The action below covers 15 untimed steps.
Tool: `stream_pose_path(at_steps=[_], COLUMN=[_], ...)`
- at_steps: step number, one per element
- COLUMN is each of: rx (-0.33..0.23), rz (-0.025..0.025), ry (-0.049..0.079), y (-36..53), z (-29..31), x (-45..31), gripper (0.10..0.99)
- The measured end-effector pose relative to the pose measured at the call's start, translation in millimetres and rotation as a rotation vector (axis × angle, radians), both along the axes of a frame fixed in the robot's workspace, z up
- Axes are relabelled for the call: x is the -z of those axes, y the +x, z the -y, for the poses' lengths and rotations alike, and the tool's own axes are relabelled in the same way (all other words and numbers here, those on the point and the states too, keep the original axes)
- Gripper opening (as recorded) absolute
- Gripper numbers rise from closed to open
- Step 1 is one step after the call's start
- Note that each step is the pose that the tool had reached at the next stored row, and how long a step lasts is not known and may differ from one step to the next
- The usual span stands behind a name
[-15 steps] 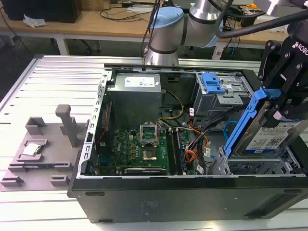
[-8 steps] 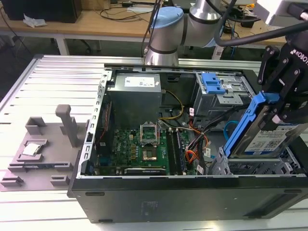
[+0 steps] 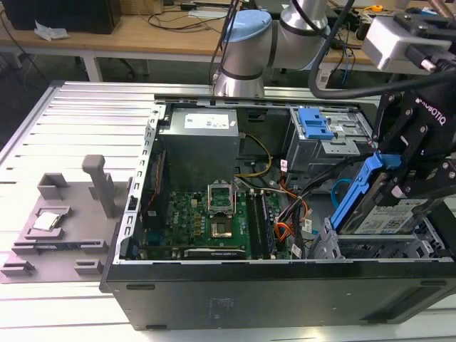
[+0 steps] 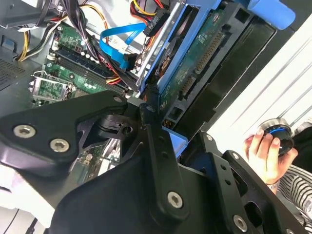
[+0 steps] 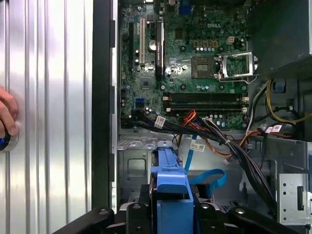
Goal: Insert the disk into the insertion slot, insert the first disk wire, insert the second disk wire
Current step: 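Insert the disk into the insertion slot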
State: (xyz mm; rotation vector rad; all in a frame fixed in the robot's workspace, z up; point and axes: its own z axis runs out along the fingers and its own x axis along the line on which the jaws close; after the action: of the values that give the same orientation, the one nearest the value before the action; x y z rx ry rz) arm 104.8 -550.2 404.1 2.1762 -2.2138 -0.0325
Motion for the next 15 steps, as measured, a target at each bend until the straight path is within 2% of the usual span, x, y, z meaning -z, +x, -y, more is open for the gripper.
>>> stream_pose_path(at_steps=[11, 15], rx=[0.0, 0.0], rz=[0.0, 0.0], ry=[0.0, 0.0], y=[0.0, 0.0], z=[0.0, 0.0], x=[16.7, 20.0], gripper=[0.365, 0.365])
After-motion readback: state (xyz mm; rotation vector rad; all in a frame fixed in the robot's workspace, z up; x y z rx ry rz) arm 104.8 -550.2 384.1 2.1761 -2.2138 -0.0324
